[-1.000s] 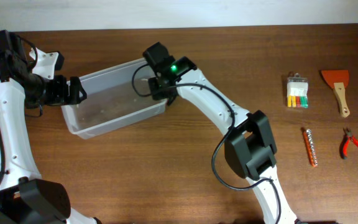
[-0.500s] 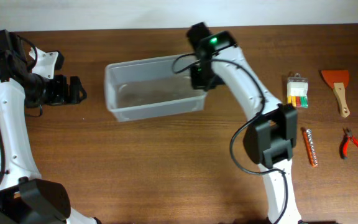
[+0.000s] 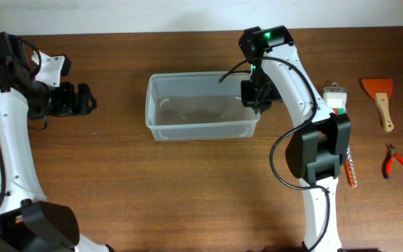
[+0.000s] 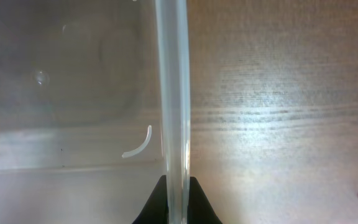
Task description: Pack container
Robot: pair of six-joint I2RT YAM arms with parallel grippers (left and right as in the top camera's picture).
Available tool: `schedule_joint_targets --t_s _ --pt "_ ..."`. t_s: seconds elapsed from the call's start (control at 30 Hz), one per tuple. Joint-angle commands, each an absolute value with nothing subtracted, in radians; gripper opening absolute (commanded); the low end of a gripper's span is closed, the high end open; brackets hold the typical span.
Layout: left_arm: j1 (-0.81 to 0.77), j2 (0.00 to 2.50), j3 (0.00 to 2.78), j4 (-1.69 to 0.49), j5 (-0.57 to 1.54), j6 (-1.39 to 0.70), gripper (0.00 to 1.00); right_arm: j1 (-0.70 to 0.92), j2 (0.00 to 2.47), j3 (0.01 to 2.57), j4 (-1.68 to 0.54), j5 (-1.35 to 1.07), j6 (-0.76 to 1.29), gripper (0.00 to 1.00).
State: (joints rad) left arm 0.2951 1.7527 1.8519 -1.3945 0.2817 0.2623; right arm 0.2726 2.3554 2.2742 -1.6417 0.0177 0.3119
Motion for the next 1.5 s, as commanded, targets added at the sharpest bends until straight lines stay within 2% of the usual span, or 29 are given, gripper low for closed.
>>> schedule_joint_targets --t_s 0.0,0.33,0.63,0.97,1.47 --pt "0.300 1.758 1.877 -1.391 0.300 0.259 0.99 0.274 2.283 2.277 -1.683 0.038 0.258 0.04" --pt "0.299 1.758 1.877 -1.398 0.300 0.259 0.99 0.274 2.135 2.234 -1.699 0.010 0.213 0.04" --pt "0.300 1.758 1.877 -1.399 0.300 0.259 0.99 0.273 2.046 2.016 -1.637 0.007 0.213 0.04" --pt "0.299 1.758 1.877 -1.408 0.300 0.259 0.99 0.273 2.038 1.829 -1.464 -0.019 0.215 0.04" --pt "0.300 1.758 1.877 -1.425 0.300 0.251 0.99 0.274 2.038 1.685 -1.388 -0.031 0.303 0.04"
